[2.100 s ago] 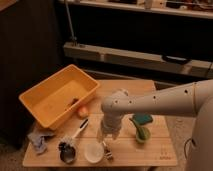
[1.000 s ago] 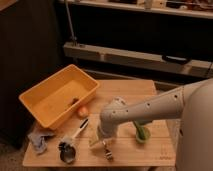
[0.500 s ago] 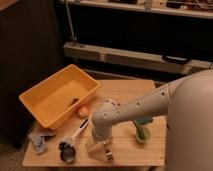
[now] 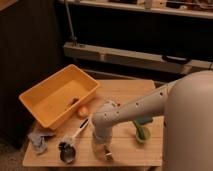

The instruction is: Place fork in table surface

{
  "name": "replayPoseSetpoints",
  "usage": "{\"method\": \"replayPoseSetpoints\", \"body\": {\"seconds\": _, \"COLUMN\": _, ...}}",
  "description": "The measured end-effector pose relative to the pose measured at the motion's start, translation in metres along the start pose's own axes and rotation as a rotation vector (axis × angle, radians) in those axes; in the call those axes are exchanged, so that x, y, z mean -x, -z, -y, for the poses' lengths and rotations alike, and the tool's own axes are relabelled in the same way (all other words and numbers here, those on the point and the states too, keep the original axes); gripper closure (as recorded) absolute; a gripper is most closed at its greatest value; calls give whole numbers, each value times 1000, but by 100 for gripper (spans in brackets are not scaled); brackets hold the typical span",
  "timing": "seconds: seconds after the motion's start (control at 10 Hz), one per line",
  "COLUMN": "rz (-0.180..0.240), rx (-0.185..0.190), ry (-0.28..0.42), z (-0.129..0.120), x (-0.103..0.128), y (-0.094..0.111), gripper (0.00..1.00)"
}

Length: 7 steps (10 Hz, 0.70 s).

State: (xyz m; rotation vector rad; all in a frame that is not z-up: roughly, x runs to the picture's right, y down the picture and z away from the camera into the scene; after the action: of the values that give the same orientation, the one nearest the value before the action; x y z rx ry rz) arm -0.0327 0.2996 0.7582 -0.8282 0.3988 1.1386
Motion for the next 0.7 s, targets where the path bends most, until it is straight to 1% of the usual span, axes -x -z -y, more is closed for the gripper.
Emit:
{"method": "replayPoseSetpoints", "body": {"seconds": 0.1, "rz": -14, "rx": -7, "ry": -8, "z": 5, "x": -4, "y": -3, "gripper": 46}}
{"method": "replayPoseSetpoints", "body": {"seconds": 0.6, "rz": -27, "rx": -14, "ry": -32, "z": 11, "x": -8, "y": -4, "gripper": 46}}
{"method": "replayPoseSetpoints", "body": {"seconds": 0.7, "rz": -27, "rx": -14, "ry": -33, "z": 11, "x": -8, "y": -4, "gripper": 49}}
